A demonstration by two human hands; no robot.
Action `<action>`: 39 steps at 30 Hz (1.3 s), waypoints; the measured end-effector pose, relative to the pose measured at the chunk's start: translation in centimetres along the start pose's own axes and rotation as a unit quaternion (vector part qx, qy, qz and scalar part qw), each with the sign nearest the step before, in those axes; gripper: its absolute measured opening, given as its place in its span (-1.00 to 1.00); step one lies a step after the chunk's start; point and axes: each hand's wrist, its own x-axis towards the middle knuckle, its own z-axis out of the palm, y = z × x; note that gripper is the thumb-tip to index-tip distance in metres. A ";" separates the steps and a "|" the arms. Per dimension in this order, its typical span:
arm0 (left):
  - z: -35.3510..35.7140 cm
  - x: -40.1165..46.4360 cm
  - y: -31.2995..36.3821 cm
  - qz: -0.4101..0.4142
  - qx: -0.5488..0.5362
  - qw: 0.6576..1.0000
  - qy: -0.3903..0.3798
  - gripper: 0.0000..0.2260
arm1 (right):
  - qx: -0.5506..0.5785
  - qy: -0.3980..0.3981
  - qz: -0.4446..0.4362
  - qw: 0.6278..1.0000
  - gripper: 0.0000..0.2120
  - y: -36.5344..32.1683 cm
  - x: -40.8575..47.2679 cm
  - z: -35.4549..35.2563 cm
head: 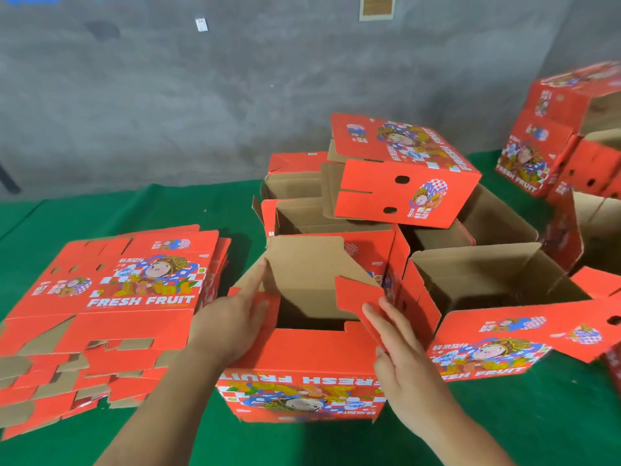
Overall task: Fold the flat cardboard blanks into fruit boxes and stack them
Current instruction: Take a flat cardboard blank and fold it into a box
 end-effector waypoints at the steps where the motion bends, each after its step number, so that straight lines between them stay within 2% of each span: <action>1: 0.2 0.4 0.0 -0.007 0.017 1.000 0.006 -0.39 | -0.001 -0.008 -0.004 1.000 -0.41 0.2 0.1 -0.1; 3: 0.6 0.8 0.0 -0.007 0.001 0.999 0.032 -0.36 | -0.005 -0.033 -0.002 0.999 -0.51 0.3 0.1 -0.2; 6: 0.9 1.0 -0.6 -0.017 -0.104 0.993 0.049 -0.37 | 0.029 -0.032 0.020 0.999 -0.53 0.4 0.7 -0.2; 8: 0.9 0.7 -1.0 -0.024 -0.185 0.980 0.063 -0.43 | 0.042 -0.027 0.024 0.998 -0.60 0.3 1.1 0.0; 11: 0.7 0.0 -1.0 -0.030 -0.275 0.957 0.086 -0.56 | 0.042 -0.013 0.036 0.998 -0.59 0.4 1.4 0.4; 15: 0.7 -0.3 -0.8 -0.044 -0.255 0.962 0.089 -0.50 | 0.049 -0.005 0.038 0.998 -0.57 0.4 1.4 0.8; 23: 0.6 -1.5 -0.8 -0.036 -0.211 0.973 0.082 -0.67 | 0.084 0.018 0.035 0.996 -0.56 0.4 0.4 1.4; 26: 0.4 -1.8 -0.6 -0.020 -0.219 0.970 0.101 -0.57 | 0.096 0.023 0.027 0.995 -0.56 0.4 -0.1 1.5; 28: 0.2 -2.0 -0.5 0.008 -0.181 0.977 0.109 -0.42 | 0.097 0.014 0.027 0.995 -0.56 0.3 -0.4 1.4; 32: -0.3 -2.6 -0.1 -0.004 -0.110 0.994 0.016 -0.04 | 0.062 -0.002 0.028 0.998 -0.63 0.1 -0.8 0.8; 36: -0.2 -2.8 0.6 -0.028 0.002 0.998 -0.047 0.15 | -0.062 0.001 0.044 0.997 -0.77 -1.3 1.1 0.1; 39: 0.1 -3.1 0.7 -0.066 -0.018 0.996 -0.049 0.10 | -0.095 0.029 0.051 0.994 -0.53 -2.7 2.3 0.6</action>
